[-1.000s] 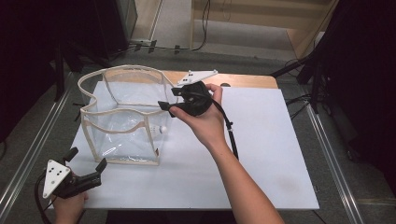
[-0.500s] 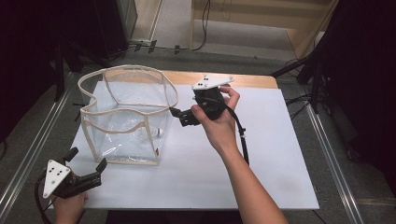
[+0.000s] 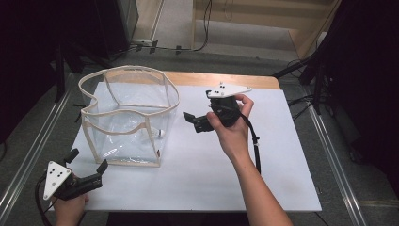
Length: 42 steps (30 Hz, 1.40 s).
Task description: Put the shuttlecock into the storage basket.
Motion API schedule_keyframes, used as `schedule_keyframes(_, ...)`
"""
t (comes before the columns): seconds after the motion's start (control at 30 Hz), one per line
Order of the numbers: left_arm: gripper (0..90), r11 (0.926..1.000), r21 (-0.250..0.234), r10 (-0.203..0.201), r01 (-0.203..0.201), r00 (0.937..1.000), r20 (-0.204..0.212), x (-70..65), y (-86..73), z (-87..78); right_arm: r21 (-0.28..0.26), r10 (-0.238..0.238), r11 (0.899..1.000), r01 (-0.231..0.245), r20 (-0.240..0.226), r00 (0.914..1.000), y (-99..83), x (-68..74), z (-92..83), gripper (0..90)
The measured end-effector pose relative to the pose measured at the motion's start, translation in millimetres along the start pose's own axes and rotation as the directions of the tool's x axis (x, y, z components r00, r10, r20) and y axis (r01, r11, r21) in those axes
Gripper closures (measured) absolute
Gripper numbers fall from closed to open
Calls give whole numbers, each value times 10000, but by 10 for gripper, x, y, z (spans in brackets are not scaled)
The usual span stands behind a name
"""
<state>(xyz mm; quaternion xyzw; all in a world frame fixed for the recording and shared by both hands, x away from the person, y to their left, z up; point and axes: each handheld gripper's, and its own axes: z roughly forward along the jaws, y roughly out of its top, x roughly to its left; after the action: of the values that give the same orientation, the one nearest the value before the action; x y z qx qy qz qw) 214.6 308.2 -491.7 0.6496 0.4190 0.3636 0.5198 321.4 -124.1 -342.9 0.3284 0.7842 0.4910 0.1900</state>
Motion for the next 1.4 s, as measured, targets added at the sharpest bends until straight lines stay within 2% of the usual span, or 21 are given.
schedule_keyframes(0.67,0,10000,8,3,-3,10000,-16,-2,0,2,-181,274,9995,-265,511,9983,-357,-187,-312,0)
schedule_keyframes(0.77,0,10000,6,7,-7,10000,-12,-2,0,1,-178,428,9990,-418,585,9974,-431,-216,-366,0)
schedule_keyframes(1.4,0,10000,11,82,-82,10000,-12,-6,-1,1,-299,756,9969,-731,938,9927,-765,-310,-599,0)
